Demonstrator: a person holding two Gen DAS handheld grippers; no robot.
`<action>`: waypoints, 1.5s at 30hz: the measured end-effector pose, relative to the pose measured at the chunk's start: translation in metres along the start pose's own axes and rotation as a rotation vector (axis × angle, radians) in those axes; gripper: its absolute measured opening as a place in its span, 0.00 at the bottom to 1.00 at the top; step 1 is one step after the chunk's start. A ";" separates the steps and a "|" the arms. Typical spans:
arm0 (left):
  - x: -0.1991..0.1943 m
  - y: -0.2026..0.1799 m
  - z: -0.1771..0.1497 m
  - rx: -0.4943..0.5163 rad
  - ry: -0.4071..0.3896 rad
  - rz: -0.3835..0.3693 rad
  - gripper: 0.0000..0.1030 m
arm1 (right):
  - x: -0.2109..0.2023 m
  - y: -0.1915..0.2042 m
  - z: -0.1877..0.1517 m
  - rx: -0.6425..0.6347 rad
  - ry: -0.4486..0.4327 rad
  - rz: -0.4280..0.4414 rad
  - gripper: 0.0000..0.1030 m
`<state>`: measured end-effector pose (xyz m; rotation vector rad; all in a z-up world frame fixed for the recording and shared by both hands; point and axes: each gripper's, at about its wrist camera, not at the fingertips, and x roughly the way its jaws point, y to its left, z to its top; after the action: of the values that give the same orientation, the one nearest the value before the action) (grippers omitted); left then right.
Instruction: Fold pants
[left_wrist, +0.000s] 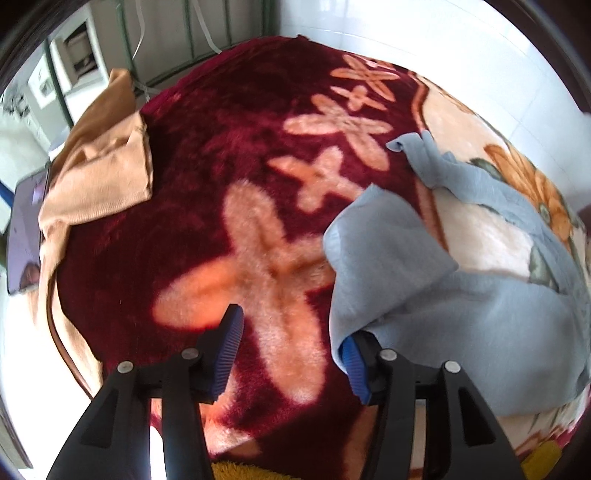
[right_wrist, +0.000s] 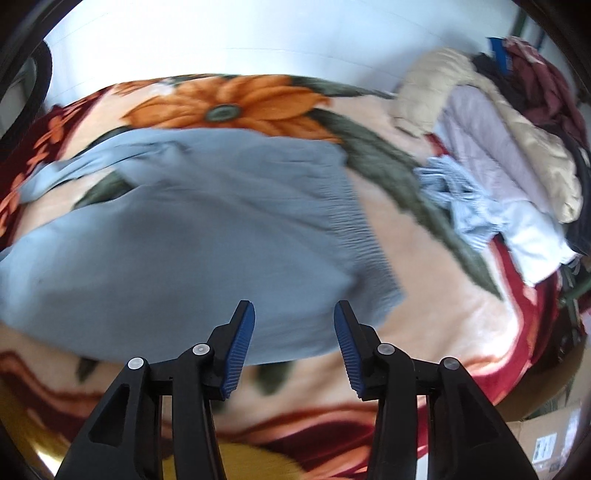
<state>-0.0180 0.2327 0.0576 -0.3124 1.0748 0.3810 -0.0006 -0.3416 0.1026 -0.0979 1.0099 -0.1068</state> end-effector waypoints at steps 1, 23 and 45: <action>-0.001 0.005 0.000 -0.019 0.006 -0.004 0.53 | 0.001 0.010 0.000 -0.020 0.009 0.021 0.44; 0.019 0.006 0.045 0.139 0.048 0.042 0.58 | 0.028 0.153 -0.031 -0.224 0.191 0.270 0.44; 0.041 0.000 0.058 0.284 -0.058 0.048 0.07 | 0.029 0.167 -0.032 -0.150 0.197 0.308 0.44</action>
<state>0.0449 0.2631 0.0465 -0.0222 1.0649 0.2740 -0.0050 -0.1814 0.0391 -0.0687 1.2175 0.2457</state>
